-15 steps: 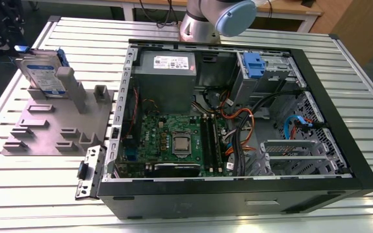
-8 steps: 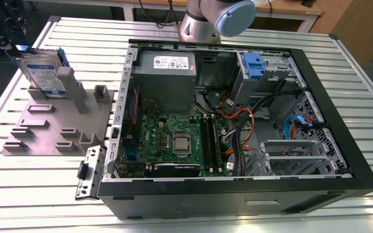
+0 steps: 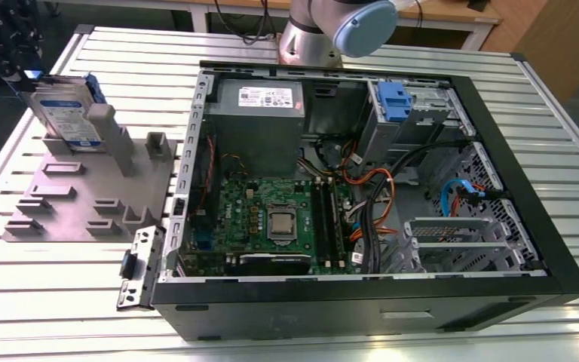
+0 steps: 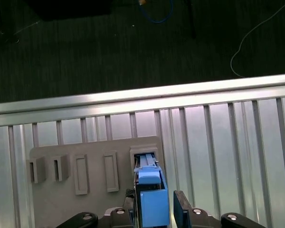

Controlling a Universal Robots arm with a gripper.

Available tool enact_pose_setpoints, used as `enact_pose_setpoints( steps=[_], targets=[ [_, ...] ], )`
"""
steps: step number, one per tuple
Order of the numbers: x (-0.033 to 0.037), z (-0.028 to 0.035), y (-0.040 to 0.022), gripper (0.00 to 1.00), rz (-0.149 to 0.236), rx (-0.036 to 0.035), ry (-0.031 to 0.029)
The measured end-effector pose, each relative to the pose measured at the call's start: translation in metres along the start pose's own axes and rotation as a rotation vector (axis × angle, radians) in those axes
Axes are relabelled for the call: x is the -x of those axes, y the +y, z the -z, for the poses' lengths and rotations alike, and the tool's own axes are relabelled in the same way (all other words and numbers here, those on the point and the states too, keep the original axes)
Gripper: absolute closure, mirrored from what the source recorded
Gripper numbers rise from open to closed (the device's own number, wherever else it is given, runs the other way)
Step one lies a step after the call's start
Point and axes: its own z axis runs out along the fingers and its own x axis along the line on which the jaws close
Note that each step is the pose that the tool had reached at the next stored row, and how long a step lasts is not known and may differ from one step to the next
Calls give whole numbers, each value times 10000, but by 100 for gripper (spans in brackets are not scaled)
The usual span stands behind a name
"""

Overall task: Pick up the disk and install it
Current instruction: 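Pick up the disk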

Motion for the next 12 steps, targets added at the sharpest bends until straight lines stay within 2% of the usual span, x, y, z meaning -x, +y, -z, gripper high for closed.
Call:
enact_pose_setpoints(
  steps=[9, 10, 12],
  targets=[
    [0, -1, 0, 54, 1, -2, -2],
    [0, -1, 0, 48, 1, -1, -2],
    [0, -1, 0, 48, 0, -2, -4]
  ],
)
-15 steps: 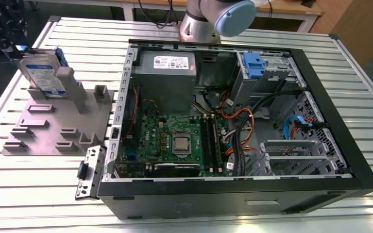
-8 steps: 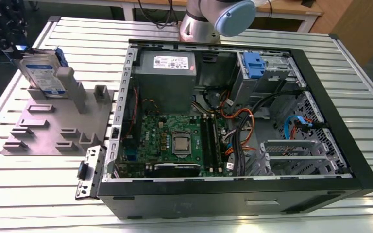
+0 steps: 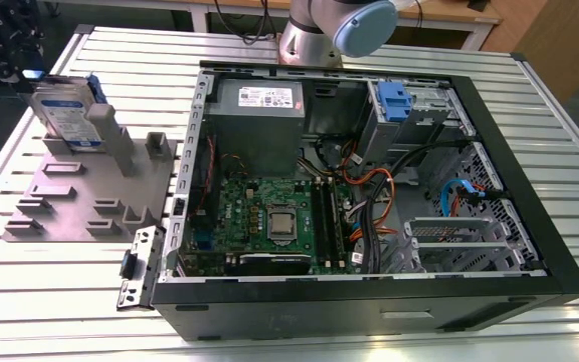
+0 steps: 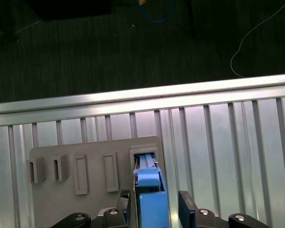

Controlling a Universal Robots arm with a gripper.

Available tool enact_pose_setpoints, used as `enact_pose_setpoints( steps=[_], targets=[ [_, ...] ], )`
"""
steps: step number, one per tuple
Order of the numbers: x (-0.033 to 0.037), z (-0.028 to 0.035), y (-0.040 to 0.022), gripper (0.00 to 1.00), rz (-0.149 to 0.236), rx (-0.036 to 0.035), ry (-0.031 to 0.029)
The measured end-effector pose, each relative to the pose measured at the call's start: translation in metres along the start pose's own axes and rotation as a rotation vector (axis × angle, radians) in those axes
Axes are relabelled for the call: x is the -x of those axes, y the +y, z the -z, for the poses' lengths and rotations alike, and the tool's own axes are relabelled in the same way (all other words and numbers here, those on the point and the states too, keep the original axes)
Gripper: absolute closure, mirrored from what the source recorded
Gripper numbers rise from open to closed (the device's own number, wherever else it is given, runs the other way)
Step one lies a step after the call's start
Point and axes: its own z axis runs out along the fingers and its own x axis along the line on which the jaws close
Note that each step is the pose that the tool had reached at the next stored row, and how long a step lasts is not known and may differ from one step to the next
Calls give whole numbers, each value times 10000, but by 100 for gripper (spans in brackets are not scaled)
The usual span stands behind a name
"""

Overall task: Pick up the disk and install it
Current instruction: 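Pick up the disk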

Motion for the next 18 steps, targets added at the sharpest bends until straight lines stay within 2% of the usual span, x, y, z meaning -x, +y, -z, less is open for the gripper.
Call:
enact_pose_setpoints(
  steps=[8, 12, 18],
  targets=[
    [-11, -18, 11, 48, 92, -19, -2],
    [-27, -58, 16, 48, 242, -19, -30],
    [-49, -107, 19, 48, 412, -35, -36]
  ],
)
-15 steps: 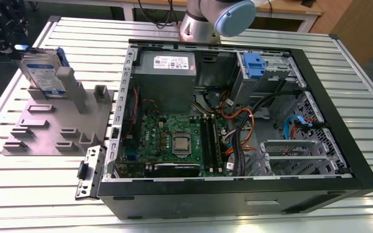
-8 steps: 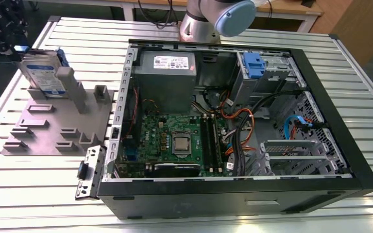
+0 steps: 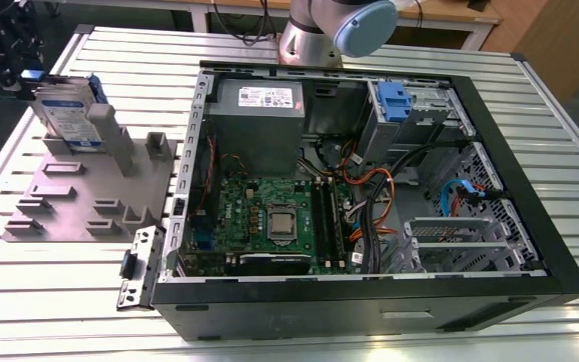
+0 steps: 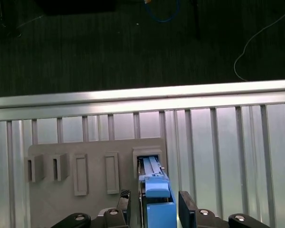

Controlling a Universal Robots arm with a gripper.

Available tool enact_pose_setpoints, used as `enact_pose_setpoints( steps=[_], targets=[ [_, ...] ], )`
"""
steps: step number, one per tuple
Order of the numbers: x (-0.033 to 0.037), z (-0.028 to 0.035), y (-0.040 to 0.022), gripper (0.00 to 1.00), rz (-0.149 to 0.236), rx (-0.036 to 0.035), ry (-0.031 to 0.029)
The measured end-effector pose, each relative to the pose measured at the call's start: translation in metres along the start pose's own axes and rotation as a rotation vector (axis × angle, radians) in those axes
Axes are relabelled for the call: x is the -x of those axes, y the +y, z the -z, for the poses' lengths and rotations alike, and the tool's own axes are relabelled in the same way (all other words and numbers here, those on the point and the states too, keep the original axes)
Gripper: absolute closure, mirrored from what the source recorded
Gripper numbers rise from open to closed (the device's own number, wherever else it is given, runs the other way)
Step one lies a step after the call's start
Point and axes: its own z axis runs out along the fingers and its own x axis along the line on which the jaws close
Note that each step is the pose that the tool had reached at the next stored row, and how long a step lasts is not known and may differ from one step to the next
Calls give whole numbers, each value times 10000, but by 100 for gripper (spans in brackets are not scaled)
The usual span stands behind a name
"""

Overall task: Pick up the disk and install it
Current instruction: 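Pick up the disk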

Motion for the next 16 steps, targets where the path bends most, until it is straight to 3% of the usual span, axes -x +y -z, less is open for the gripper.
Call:
enact_pose_setpoints(
  steps=[2, 3, 16],
  targets=[
    [-1, -7, -1, 49, 25, 0, 2],
    [-1, -12, -1, 56, 35, -2, 1],
    [-1, -37, -2, 56, 69, -12, -1]
  ],
)
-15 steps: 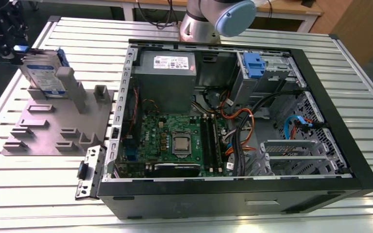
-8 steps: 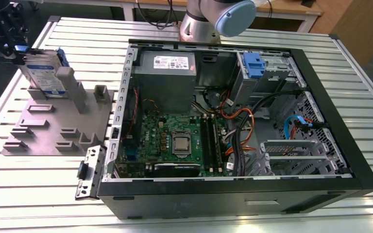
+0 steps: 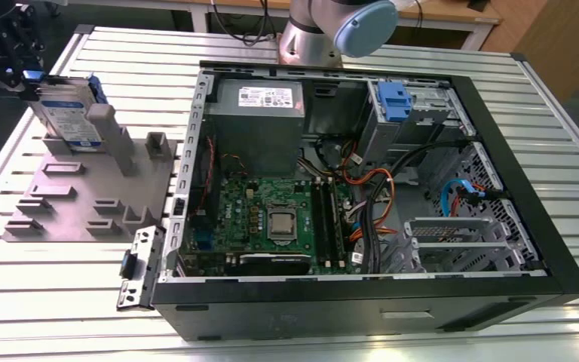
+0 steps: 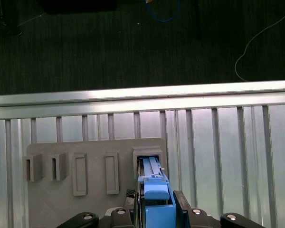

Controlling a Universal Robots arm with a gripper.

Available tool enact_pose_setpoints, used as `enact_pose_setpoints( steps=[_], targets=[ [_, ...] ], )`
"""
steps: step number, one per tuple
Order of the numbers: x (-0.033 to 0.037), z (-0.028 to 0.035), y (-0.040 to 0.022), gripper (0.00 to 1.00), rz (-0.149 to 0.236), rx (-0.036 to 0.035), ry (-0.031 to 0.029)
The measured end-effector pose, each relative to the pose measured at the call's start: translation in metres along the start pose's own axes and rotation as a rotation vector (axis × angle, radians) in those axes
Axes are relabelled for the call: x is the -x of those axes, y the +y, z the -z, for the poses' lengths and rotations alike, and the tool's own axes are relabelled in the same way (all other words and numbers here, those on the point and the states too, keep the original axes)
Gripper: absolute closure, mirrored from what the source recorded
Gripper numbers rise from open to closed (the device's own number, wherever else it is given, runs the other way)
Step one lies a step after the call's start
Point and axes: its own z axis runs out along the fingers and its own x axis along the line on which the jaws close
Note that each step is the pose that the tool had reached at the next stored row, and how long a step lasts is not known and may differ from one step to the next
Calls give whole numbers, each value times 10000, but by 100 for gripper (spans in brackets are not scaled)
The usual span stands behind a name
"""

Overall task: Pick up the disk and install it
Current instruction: 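Pick up the disk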

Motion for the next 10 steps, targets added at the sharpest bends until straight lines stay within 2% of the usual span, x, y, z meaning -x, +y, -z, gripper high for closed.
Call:
enact_pose_setpoints(
  steps=[10],
  targets=[
    [-4, -61, -1, 56, 2, -12, 1]
  ],
)
